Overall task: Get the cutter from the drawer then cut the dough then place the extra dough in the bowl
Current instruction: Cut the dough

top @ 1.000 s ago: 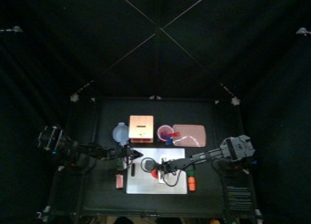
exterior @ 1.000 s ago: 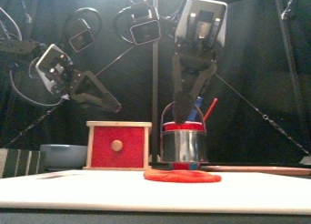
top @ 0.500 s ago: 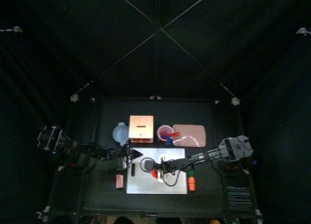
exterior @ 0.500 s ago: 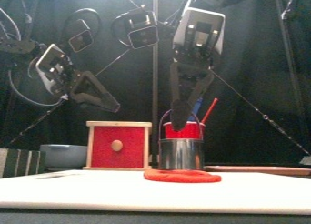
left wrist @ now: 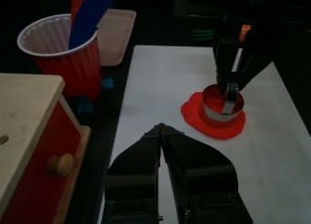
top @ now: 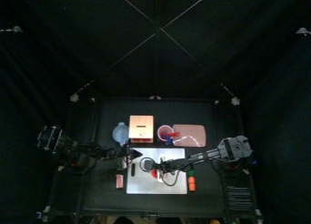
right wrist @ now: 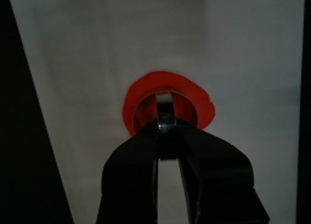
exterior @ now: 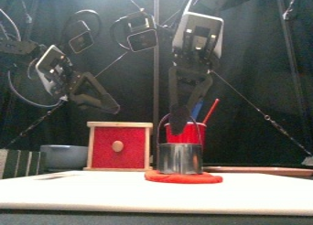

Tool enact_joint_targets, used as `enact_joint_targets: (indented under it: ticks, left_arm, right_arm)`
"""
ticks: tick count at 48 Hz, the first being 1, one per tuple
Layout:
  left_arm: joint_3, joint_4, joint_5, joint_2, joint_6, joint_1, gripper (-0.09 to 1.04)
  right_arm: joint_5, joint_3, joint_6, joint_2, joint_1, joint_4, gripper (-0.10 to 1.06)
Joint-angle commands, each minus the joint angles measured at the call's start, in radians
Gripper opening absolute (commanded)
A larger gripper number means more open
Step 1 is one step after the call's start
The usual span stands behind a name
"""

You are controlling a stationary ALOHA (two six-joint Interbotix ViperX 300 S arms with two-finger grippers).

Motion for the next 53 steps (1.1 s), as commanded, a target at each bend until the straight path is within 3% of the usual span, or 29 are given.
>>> enact_joint_targets:
  ticks: [1,10,26,42,53]
  left_arm:
    - [-0.011,0.0,-0.005,-0.011,-0.002,-0.006,0.46]
    - [-0.011,0.0,-0.005,-0.011,-0.002,-0.008,0.46]
    - [-0.017,0.0,-0.003,-0.011,-0.002,-0.008,0.46]
    - [-0.046,-0.002,-0.006,-0.011,-0.002,-0.008,0.5]
    - [-0.086,-0.003,-0.006,0.012,-0.002,-0.048,0.55]
  right_arm:
    - [-0.005,-0.006,0.005,-0.017,-0.005,0.0,0.5]
    - [-0.005,-0.008,0.006,-0.018,-0.006,0.003,0.55]
    - [-0.011,-0.028,0.012,-0.037,-0.003,0.002,0.9]
    - [-0.104,0.011,0.023,-0.137,0.002,0.003,0.91]
    - [-0.4,0.212,0.075,-0.278,0.002,-0.041,0.91]
